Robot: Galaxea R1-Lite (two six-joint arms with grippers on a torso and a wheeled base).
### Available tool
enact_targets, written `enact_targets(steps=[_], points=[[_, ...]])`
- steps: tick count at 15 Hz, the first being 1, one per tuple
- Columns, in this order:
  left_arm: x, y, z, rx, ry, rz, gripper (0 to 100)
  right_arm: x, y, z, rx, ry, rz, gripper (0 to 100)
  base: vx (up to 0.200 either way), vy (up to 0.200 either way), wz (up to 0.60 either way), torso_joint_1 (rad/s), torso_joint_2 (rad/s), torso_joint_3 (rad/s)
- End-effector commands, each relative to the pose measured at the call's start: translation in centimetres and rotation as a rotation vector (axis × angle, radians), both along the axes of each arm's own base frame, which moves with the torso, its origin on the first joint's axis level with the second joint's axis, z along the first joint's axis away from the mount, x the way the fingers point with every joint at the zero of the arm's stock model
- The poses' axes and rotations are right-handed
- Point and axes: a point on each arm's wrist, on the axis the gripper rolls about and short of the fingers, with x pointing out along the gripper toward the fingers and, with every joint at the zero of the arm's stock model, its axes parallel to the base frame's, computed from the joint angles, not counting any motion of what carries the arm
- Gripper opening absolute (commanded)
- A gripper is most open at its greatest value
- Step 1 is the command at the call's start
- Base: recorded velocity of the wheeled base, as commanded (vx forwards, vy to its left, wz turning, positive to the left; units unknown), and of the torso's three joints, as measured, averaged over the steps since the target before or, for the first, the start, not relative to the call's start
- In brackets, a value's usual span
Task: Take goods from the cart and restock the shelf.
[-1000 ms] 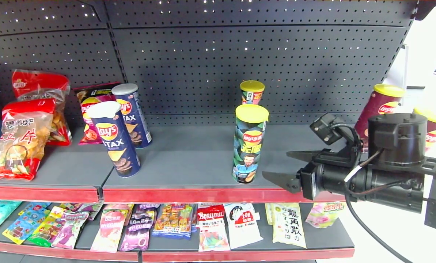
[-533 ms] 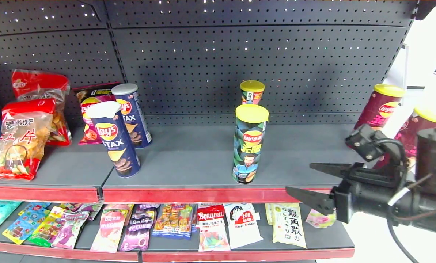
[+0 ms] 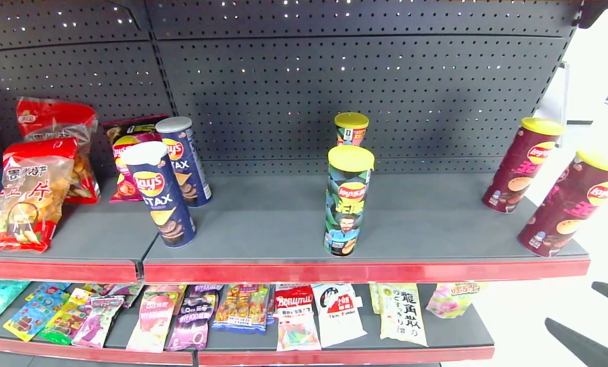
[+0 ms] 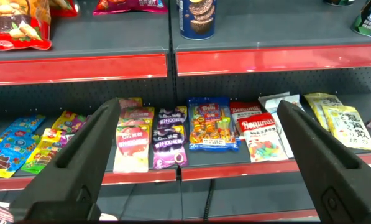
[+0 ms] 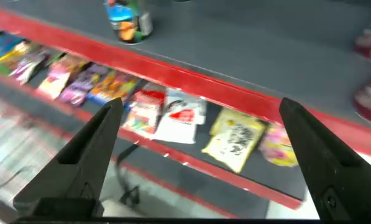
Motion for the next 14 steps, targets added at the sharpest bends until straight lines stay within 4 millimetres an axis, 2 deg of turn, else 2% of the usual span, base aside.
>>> enact_targets(steps=[1,4,5,6,11,14], points=[[0.0,0.0,0.0,0.0,0.002,0.0,100,-4.7,-1.0,-2.9,0.015,-0.153,-0.111,100,0.0,0.0,0.0,0.0,0.0,0.0],[0.0,0.0,0.0,0.0,0.002,0.0,100,-7.5,-1.3,-5.9,0.018,-0.193,-0.116,100,0.0,0.0,0.0,0.0,0.0,0.0],[0.0,0.0,0.0,-0.001,0.002,0.0,100,-7.4,-1.3,-6.8,0.002,-0.161,-0.126,100,0.0,0.0,0.0,0.0,0.0,0.0],[0.0,0.0,0.0,-0.001,0.002,0.0,100,-7.2,-1.4,-6.6,0.004,-0.193,-0.198,100,0.0,0.0,0.0,0.0,0.0,0.0],[0.0,0.0,0.0,0.0,0.002,0.0,100,-6.9,-1.6,-6.6,-0.002,-0.163,-0.33,100,0.0,0.0,0.0,0.0,0.0,0.0],[0.0,0.0,0.0,0.0,0.002,0.0,100,-7.2,-1.6,-6.6,-0.009,-0.195,-0.497,100,0.0,0.0,0.0,0.0,0.0,0.0]])
